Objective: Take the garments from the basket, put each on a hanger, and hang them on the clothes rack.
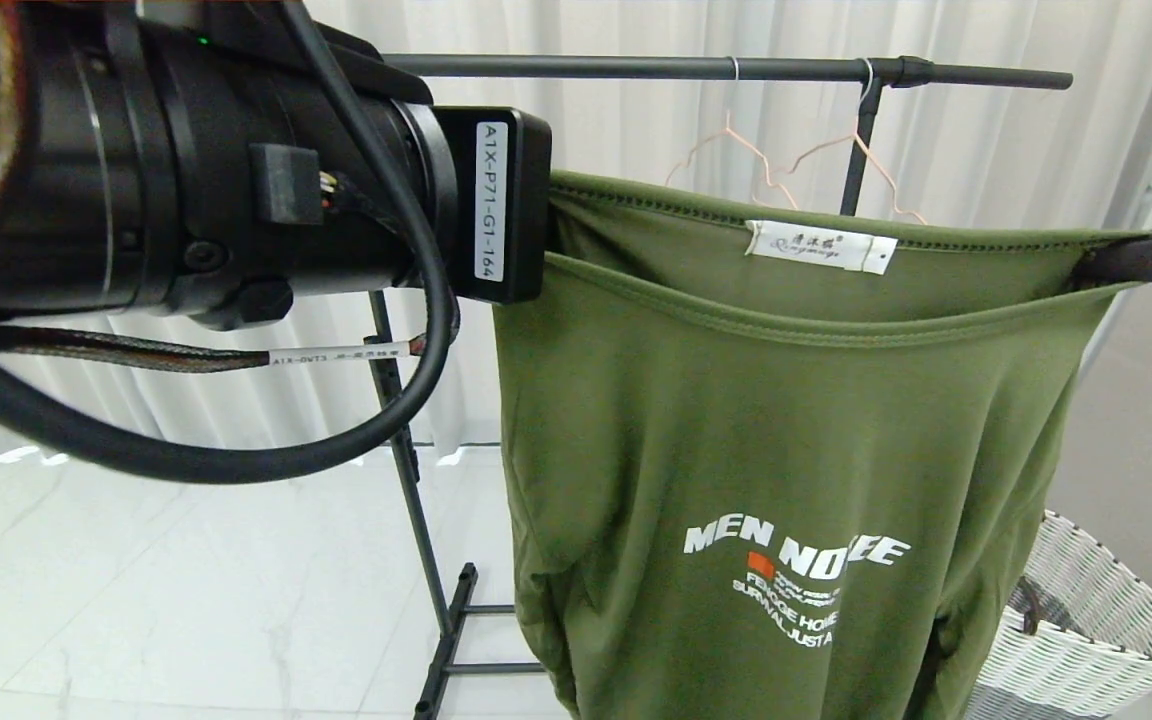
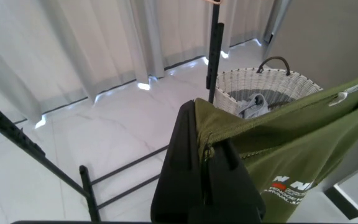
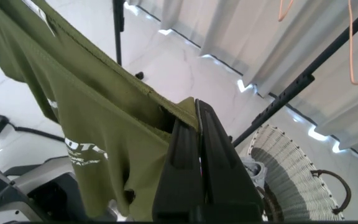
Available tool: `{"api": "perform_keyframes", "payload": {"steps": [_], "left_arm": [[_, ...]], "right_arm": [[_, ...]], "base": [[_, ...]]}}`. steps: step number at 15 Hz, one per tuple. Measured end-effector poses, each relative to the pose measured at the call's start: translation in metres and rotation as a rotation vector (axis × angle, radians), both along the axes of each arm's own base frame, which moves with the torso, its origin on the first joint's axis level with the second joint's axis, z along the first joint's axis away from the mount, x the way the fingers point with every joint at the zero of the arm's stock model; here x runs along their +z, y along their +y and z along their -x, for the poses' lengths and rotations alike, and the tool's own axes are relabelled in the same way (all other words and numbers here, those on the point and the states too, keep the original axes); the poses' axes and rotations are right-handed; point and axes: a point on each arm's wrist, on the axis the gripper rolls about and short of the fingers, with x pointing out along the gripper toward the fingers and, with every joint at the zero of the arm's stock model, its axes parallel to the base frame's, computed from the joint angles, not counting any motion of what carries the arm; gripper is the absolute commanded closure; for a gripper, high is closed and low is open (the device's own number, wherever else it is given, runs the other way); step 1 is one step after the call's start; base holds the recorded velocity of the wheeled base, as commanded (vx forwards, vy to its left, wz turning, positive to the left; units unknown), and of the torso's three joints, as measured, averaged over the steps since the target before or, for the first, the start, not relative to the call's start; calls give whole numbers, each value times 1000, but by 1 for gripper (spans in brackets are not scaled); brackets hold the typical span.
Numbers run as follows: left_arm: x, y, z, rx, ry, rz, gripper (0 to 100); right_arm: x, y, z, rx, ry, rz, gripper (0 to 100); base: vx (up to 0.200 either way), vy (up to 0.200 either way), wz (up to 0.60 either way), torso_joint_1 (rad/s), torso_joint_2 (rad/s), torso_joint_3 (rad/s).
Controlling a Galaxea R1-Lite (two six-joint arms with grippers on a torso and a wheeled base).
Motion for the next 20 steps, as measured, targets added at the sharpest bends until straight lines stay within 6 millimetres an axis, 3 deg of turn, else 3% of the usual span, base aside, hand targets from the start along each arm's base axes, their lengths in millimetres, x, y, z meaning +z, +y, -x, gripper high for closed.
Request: {"api": "perform_keyframes", "payload": {"steps": [7, 8, 12, 16, 20], "left_arm": [[3, -1, 4, -15, -6, 8, 100], [3, 0, 5, -16, -8, 10, 100], [3, 1, 5, 0, -10, 5, 100], [0, 2, 4, 34, -13, -13, 100], [-21, 9, 1, 182, -14, -134, 100]], "right_arm": [[0, -1, 1, -2, 0, -5, 100], [0, -1, 1, -2, 2, -4, 0], [-7, -3, 4, 0, 18, 7, 0], [-17, -13, 20, -4, 29, 14, 0], [-32, -41, 22, -293, 97, 175, 0]], "base": [[0, 0, 0, 0, 0, 0], [0, 0, 0, 0, 0, 0], [0, 0, 0, 0, 0, 0], [0, 0, 0, 0, 0, 0], [0, 0, 0, 0, 0, 0]]}}
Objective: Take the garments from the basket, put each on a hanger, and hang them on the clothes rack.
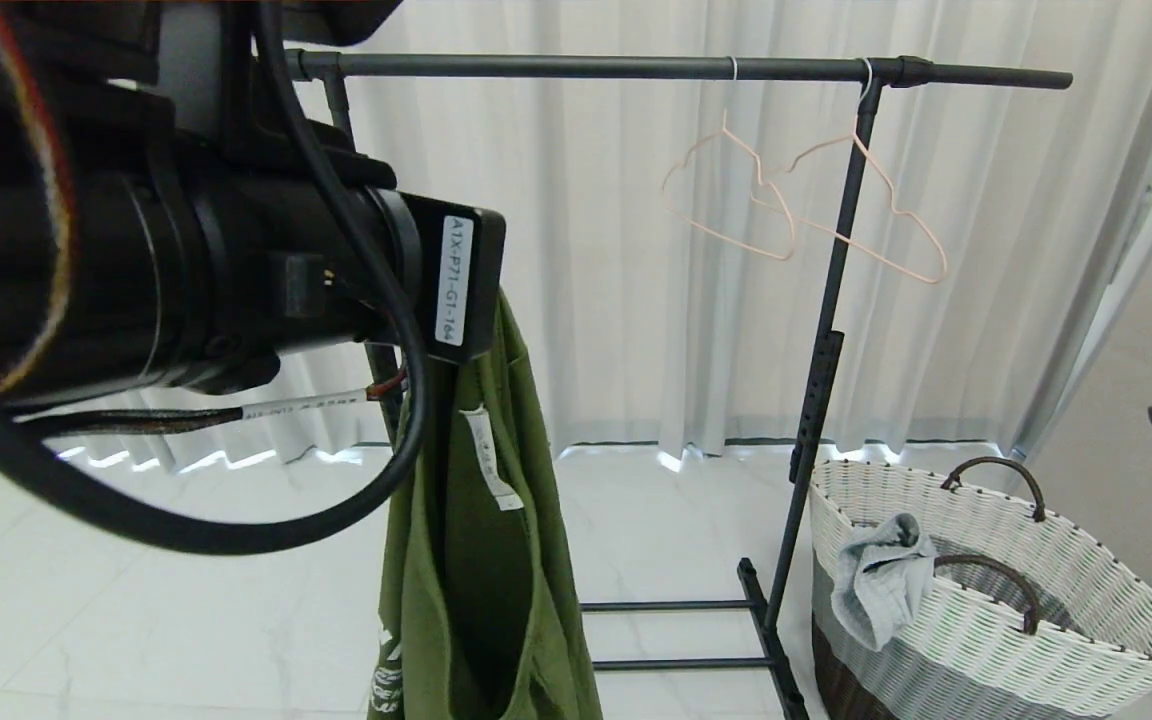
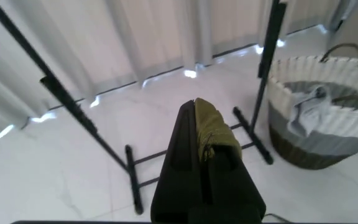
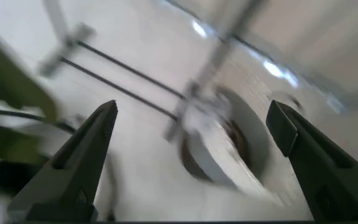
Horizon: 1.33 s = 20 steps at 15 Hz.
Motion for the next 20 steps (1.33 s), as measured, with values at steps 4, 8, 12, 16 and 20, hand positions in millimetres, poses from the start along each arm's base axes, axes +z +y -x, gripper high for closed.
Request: {"api": "perform_keyframes", "payload": {"steps": [4, 8, 12, 16, 20], "left_arm": [[-10, 27, -5, 71, -2, -102, 100], [-14, 57, -9, 160, -6, -149, 100], [-20, 62, -7, 184, -22, -135, 100], [-31, 66, -3, 182, -11, -154, 100], [-38, 71, 4, 179, -1, -169, 100]], "right_arm": [[-13, -15, -9, -161, 10, 156, 0], [-25, -15, -23, -203, -42, 173, 0], [-34, -12, -30, -197, -42, 94, 0], [-36, -12, -30, -217, -26, 39, 0], [-34, -11, -32, -200, -31, 11, 0]], "base": [[0, 0, 0, 0, 0, 0], [0, 0, 0, 0, 0, 0], [0, 0, 0, 136, -229, -80], [0, 0, 0, 242, -474, -226], [0, 0, 0, 139, -471, -220]]}}
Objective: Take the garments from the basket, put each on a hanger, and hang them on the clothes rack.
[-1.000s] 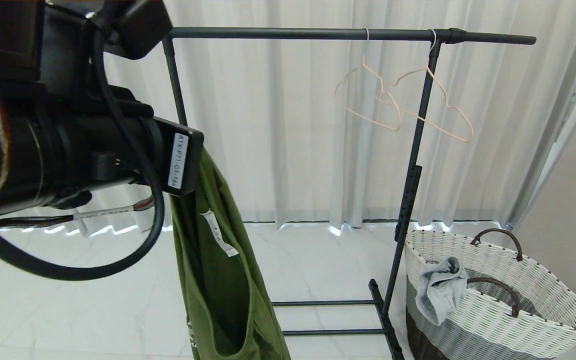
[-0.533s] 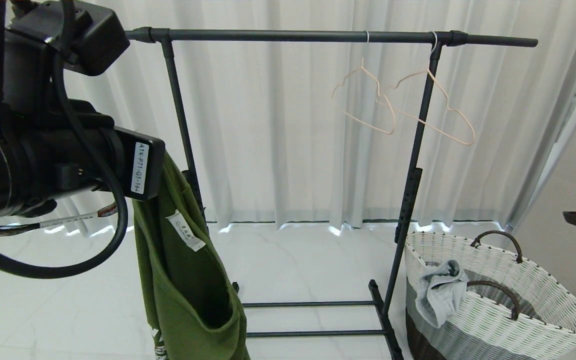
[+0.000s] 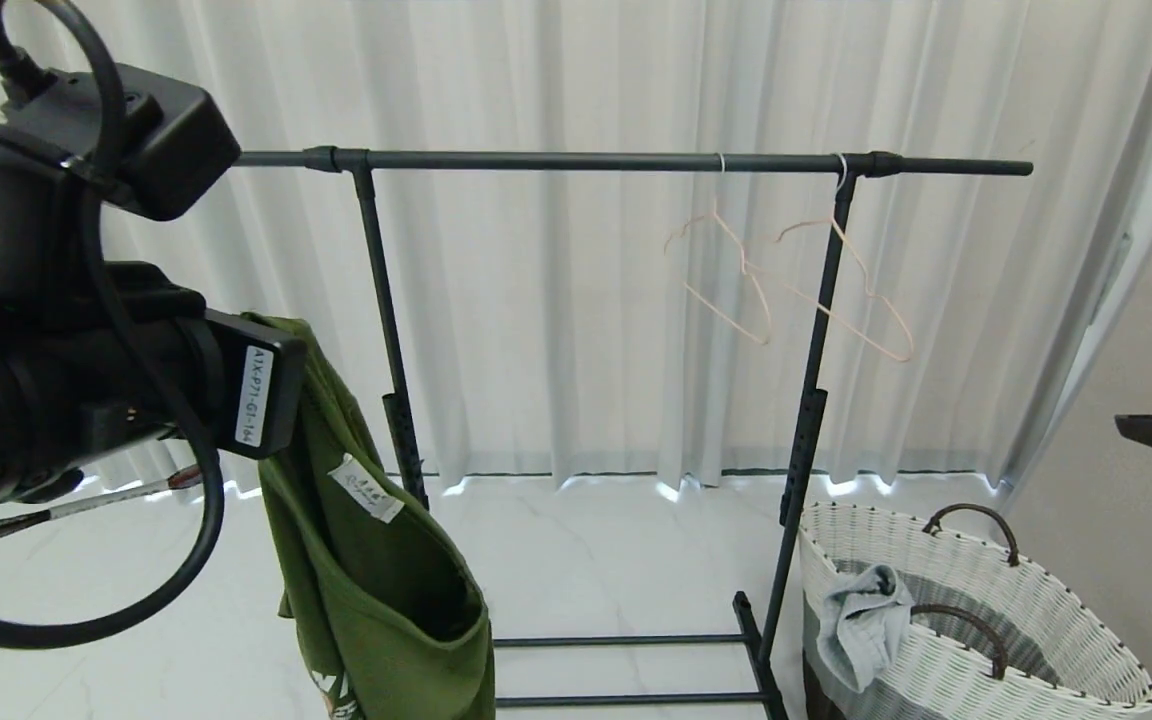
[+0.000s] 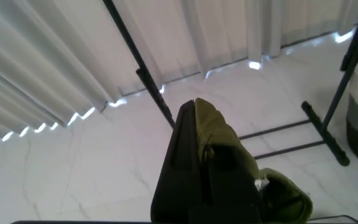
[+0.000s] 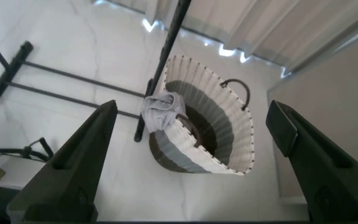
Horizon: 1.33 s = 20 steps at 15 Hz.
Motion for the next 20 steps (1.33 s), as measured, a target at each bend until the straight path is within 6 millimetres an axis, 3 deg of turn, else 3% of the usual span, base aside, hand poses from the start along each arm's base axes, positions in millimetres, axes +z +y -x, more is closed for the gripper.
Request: {"api": "perform_keyframes", "payload": {"steps": [10, 12, 20], "left_arm": [[1, 4, 5, 0, -7, 5, 100], [-1, 4, 5, 1, -3, 0, 100], [-8, 3, 8, -15, 15, -14, 100]], "right_arm": [[0, 4, -16, -5, -28, -19, 0], [0, 4, -17, -6, -24, -18, 0], [-1, 4, -17, -10, -22, -12, 0]], "base": [[0, 0, 0, 309, -494, -234], [0, 0, 0, 102, -178, -90], [0, -200, 0, 16, -16, -8]]}}
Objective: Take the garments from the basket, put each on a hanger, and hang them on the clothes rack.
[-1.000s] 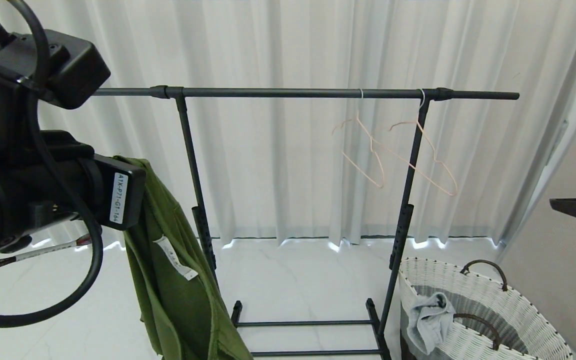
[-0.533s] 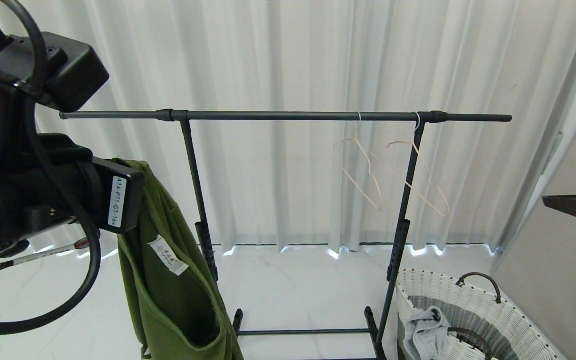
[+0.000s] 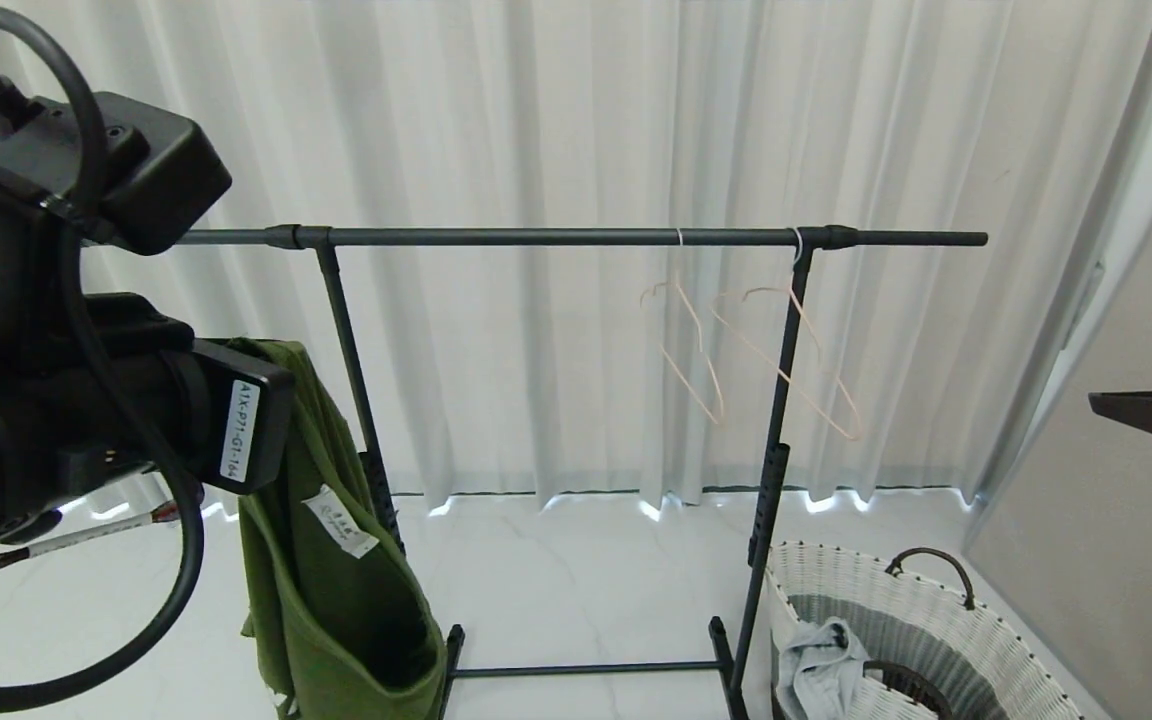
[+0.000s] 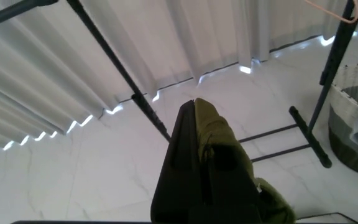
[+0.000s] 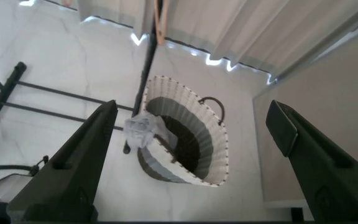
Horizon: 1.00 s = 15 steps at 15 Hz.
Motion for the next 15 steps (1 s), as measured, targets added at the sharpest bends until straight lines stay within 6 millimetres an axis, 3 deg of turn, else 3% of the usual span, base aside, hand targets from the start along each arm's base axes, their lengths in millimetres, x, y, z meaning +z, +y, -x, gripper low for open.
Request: {"api": "perform_keyframes", "payload": {"steps": [2, 8, 15], "left_arm": [[-2, 0, 2, -7, 4, -4, 100], [-3, 1, 2, -1, 5, 1, 100], [-2, 6, 0, 24, 2, 6, 100]], "right_arm": [[0, 0, 0, 1, 0, 0, 0], [-1, 1, -2, 19, 7, -7, 0], [-3, 2, -5, 31, 22, -12, 0]], "base": [[0, -200, 0, 7, 2, -2], [0, 0, 0, 0, 0, 0], [200, 0, 0, -3, 2, 2]]}}
